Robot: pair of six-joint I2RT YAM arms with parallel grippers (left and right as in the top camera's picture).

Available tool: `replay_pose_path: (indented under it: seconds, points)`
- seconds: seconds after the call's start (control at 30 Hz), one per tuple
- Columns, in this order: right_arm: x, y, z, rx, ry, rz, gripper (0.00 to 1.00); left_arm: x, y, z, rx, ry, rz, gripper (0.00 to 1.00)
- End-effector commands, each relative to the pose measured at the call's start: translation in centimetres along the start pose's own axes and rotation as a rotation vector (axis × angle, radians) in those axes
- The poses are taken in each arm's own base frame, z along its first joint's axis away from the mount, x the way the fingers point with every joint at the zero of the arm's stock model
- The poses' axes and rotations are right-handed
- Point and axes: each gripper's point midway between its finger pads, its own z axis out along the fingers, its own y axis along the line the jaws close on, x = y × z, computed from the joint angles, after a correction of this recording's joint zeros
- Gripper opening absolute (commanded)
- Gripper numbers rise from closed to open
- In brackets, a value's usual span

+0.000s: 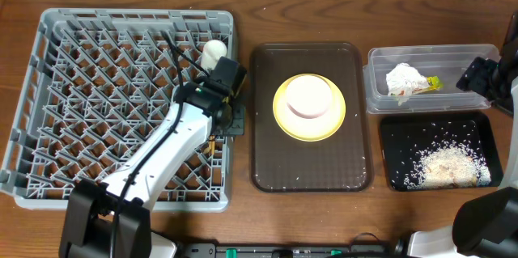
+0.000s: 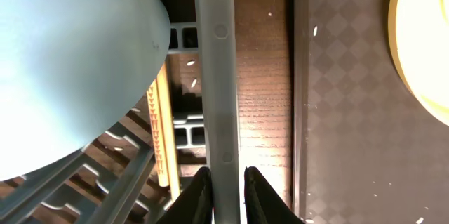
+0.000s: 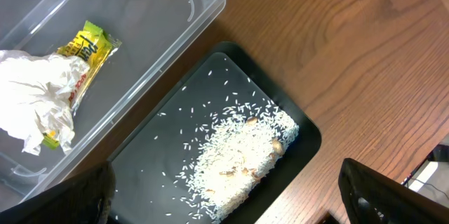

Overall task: Sort waste into correct bins and load items into the dishwasher rack
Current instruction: 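Move the left gripper right toward the yellow plate stack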

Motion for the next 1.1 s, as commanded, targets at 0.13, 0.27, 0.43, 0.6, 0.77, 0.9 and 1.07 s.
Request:
replay_pose_path:
  seconds: [0.13, 0.27, 0.43, 0.6, 0.77, 0.9, 1.07]
  points:
    - [-0.3, -0.7, -0.5, 0.007, -0.02, 0.03, 0.99, 0.6, -0.7, 1.3, 0.021, -0.002, -0.031, 0.14]
    - [-0.3, -0.7, -0.5, 0.007, -0.02, 0.029, 0.99, 0.2, -0.9, 1.4, 0.029, -0.019, -0.032, 0.14]
    - [-0.3, -0.7, -0.5, 0.007, -0.02, 0.029, 0.99, 0.4, -1.7, 1.3, 0.06, -0.012, -0.02, 0.1]
    - [-0.3, -0.7, -0.5, 0.007, -0.02, 0.029, 0.99, 0.9, -3.6, 1.2, 0.08, -0.018, 0.035, 0.1]
    - [-0.3, -0.7, -0.5, 0.007, -0.02, 0.029, 0.99, 1.0, -5.7, 1.0, 0.097, -0.053, 0.097, 0.1]
    - [-0.3, -0.7, -0.5, 0.007, -0.02, 0.029, 0.99, 0.5, -5.4, 1.0, 0.051, -0.093, 0.108, 0.1]
    - [-0.3, -0.7, -0.5, 0.007, -0.02, 0.029, 0.99, 0.0, -4.2, 1.0, -0.017, -0.12, 0.109, 0.23]
